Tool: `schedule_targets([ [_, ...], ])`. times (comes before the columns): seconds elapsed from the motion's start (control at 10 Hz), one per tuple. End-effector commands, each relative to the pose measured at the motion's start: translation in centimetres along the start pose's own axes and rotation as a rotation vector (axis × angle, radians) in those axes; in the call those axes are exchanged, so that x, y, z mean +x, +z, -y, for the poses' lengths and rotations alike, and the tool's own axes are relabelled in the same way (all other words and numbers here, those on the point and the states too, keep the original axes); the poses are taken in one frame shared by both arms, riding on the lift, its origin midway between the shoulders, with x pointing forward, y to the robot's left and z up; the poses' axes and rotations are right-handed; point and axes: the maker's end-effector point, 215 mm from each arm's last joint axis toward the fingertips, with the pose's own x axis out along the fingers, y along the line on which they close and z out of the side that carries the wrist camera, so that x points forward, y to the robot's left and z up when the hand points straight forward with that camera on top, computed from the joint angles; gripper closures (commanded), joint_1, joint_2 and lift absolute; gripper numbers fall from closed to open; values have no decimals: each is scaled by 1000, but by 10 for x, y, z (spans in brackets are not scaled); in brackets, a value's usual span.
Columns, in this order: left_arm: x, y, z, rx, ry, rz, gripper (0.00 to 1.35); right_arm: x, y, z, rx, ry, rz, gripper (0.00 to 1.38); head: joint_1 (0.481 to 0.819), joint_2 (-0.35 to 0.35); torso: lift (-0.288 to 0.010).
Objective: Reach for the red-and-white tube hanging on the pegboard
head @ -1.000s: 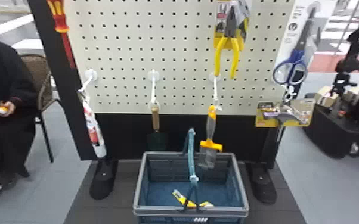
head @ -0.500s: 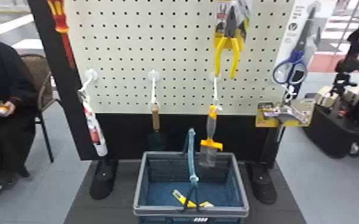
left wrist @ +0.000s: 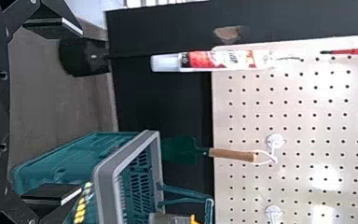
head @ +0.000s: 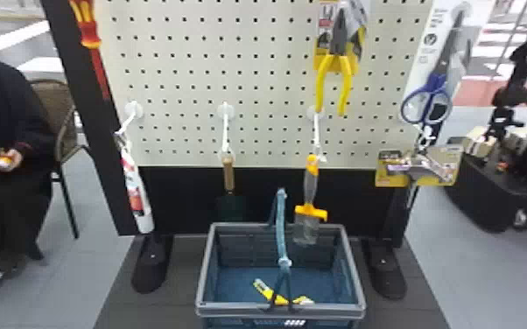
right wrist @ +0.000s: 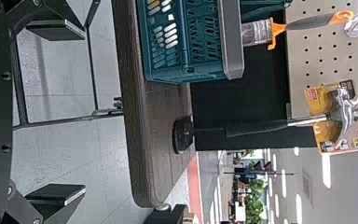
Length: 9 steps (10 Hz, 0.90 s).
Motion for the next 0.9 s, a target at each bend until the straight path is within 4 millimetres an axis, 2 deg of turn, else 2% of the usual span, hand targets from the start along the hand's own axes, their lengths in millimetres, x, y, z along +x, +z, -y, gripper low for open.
schedule_targets([
  [0.0,22,15,-26,42,14,21,136,0,0,0,0,2,0,137,549,0,-100],
  [0.3,52,31,-70,81,28,15,136,-2,-2,-2,0,7,-5,137,549,0,-100],
  [0.6,96,67,-96,118,9,62,136,-1,-1,-4,1,13,-2,137,549,0,-100],
  [0.8,120,78,-117,138,-12,38,136,-2,-2,-5,1,21,-5,137,549,0,-100],
])
